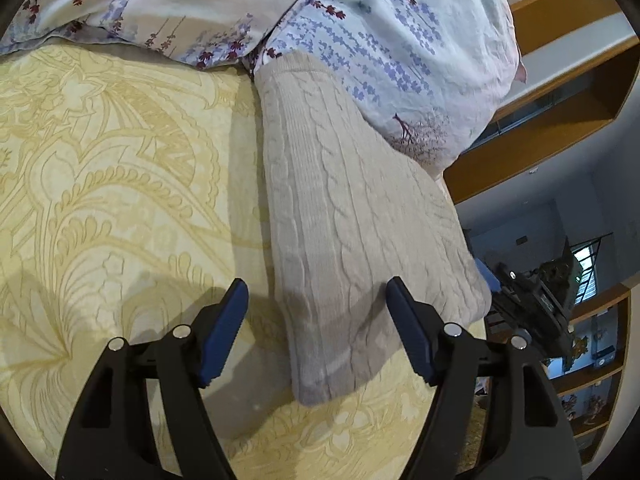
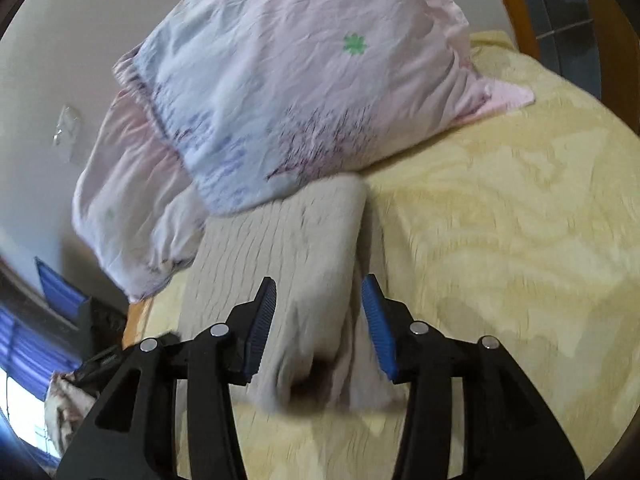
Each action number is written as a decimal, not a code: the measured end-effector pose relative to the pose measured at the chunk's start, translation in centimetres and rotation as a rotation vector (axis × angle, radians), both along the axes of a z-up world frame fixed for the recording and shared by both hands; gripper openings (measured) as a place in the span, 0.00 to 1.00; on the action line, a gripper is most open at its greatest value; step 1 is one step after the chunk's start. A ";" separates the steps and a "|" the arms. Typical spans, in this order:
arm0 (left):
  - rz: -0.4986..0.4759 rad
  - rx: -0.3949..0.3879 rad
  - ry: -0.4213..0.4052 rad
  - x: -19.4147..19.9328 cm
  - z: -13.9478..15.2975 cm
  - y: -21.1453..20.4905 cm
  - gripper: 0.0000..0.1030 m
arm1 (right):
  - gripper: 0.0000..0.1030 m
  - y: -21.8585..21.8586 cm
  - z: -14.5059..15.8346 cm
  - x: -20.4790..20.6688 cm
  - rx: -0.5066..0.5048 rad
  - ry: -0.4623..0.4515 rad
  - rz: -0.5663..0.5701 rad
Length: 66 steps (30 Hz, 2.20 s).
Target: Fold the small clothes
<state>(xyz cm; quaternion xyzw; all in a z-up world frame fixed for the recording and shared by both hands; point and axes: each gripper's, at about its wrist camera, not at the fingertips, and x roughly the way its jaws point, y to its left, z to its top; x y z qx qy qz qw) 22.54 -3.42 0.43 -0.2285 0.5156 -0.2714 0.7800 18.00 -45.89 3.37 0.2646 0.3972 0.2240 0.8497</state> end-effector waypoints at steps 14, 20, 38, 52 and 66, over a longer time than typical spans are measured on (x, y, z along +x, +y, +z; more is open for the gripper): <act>-0.047 -0.039 0.053 -2.7 -1.5 -0.5 0.16 | 0.09 2.7 0.2 -4.2 -0.068 -0.103 0.080; -0.107 -0.066 -0.014 -4.2 -0.5 -0.5 0.14 | 0.08 1.8 0.3 -6.1 -0.139 -0.122 0.046; -0.013 -0.003 -0.083 -2.6 1.7 1.8 0.69 | 0.41 0.3 -0.6 -0.6 -0.046 0.016 0.004; 0.010 0.003 -0.021 0.8 0.4 0.2 0.73 | 0.08 1.3 -3.0 4.6 -0.132 0.050 -0.056; 0.009 -0.058 0.029 2.9 -0.6 -1.2 0.74 | 0.56 -1.1 -5.0 5.6 0.104 0.190 -0.011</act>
